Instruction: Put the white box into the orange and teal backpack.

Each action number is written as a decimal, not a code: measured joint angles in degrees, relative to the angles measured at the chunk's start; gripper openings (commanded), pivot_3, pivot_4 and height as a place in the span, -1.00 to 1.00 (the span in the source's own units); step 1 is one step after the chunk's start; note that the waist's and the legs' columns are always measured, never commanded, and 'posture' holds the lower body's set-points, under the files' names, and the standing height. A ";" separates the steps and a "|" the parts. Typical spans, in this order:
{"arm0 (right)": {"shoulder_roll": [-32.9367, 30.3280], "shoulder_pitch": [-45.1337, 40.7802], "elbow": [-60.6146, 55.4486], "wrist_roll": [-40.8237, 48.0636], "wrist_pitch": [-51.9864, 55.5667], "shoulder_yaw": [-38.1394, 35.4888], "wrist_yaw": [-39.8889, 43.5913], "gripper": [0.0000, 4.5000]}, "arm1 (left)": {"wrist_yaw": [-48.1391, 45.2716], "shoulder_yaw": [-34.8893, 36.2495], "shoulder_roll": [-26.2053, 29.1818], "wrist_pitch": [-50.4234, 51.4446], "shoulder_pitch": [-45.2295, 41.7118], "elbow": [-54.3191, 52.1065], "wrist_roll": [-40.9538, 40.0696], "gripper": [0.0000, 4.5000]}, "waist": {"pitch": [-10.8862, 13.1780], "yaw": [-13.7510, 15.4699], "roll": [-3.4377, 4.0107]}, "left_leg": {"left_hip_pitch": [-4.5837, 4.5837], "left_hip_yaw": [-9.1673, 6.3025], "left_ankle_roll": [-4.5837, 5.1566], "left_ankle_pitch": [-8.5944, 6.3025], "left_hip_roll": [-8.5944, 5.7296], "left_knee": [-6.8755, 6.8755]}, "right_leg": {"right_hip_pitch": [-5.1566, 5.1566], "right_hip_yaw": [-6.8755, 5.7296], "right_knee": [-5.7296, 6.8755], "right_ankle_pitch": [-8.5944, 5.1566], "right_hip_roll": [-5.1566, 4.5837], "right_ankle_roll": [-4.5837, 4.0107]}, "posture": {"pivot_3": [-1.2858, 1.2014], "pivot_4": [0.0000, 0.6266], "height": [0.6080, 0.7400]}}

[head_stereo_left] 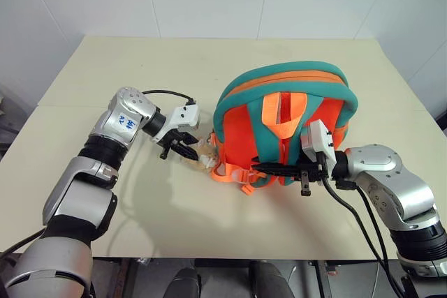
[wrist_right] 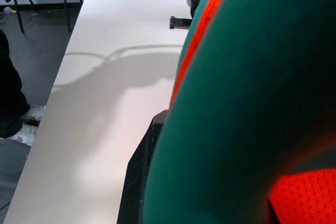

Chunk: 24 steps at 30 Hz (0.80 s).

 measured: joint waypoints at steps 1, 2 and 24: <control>-0.19 -0.51 0.10 -0.35 0.69 0.16 -0.12 -0.37 | 0.00 0.04 0.00 0.31 0.01 0.00 -0.04 0.22 | 0.00 0.00 0.00 | 0.00 0.00 0.00 0.00 0.00 0.00 | 0.00 0.00 0.00 0.00 0.00 0.00 | 0.03 -0.52 1.00; -0.68 -0.68 0.10 -0.63 1.06 0.23 -0.07 -0.25 | 0.00 0.12 -0.01 0.71 0.01 -0.03 -0.14 0.35 | 0.00 0.00 0.00 | 0.00 0.00 0.00 0.00 0.00 -0.01 | 0.00 0.00 -0.01 0.00 0.00 0.00 | 0.03 -0.52 1.00; -13.67 4.70 -3.73 6.08 7.45 -12.69 3.15 0.98 | 3.64 16.55 12.78 18.86 13.13 -26.04 -10.33 1.00 | 0.01 0.05 0.01 | -0.09 0.00 0.04 -0.03 0.02 -0.05 | -0.08 -0.01 -0.05 0.00 -0.02 0.00 | 0.03 -0.52 1.00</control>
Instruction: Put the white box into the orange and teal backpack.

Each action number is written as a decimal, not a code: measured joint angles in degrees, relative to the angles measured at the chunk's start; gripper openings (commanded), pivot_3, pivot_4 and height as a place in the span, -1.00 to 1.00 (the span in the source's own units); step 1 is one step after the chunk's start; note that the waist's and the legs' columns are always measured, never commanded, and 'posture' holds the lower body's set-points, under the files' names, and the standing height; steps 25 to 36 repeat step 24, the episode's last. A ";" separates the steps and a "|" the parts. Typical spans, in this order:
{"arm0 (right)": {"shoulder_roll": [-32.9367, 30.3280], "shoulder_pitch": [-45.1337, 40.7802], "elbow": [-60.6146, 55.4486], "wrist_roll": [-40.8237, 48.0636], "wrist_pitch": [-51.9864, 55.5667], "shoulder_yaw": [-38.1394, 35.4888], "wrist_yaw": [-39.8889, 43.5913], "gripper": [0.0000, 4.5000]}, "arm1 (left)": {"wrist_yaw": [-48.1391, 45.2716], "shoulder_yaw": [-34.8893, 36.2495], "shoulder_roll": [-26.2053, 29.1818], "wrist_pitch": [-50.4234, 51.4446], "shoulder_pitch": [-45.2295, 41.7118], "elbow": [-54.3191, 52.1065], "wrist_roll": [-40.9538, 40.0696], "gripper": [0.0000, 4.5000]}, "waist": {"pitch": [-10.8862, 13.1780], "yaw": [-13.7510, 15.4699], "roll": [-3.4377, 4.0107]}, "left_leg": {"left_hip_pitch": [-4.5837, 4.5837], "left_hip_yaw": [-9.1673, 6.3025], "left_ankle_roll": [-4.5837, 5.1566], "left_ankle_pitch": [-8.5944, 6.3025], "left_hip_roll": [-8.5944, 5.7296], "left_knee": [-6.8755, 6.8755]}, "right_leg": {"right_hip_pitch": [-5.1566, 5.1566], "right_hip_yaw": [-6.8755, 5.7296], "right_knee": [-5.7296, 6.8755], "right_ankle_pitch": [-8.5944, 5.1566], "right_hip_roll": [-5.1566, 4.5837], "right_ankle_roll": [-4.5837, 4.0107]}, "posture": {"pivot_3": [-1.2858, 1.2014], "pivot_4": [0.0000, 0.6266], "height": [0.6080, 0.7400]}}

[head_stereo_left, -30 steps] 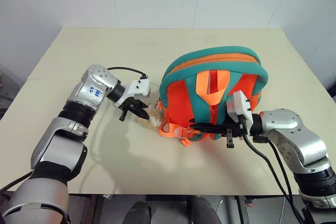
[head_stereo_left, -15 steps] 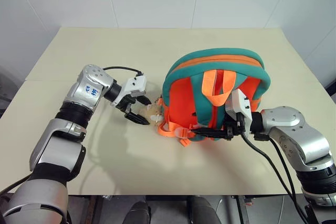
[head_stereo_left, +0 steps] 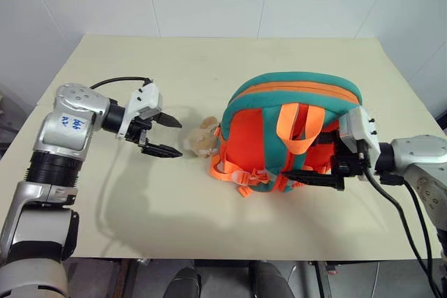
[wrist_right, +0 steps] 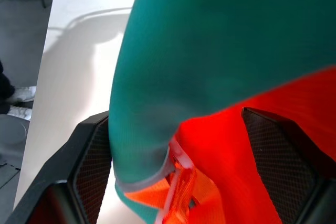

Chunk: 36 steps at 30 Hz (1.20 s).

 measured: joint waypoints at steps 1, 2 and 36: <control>-1.43 1.54 -0.43 0.03 0.03 -1.44 0.37 0.98 | 0.92 1.39 0.72 0.65 1.08 -0.86 -0.80 1.00 | 0.00 0.02 0.00 | 0.00 0.00 0.01 -0.01 0.01 -0.01 | 0.00 -0.01 -0.02 0.00 0.00 0.00 | 0.03 -0.52 1.00; -3.03 3.23 -0.62 -0.04 0.04 -3.06 0.76 0.98 | 1.89 2.87 1.66 1.06 2.36 -1.21 -1.39 1.00 | 0.00 0.02 0.00 | 0.00 0.00 0.02 -0.01 0.01 -0.02 | 0.00 0.00 -0.03 0.00 0.01 0.00 | 0.03 -0.52 1.00; -11.69 14.79 18.46 -9.86 -9.50 -27.33 3.78 0.98 | 3.00 28.46 1.54 -5.68 20.38 1.20 -22.13 1.00 | 0.06 -0.39 0.11 | 0.19 0.32 0.07 -0.05 0.01 -0.09 | 0.21 0.12 -0.43 0.06 -0.11 0.04 | 0.03 -0.52 1.00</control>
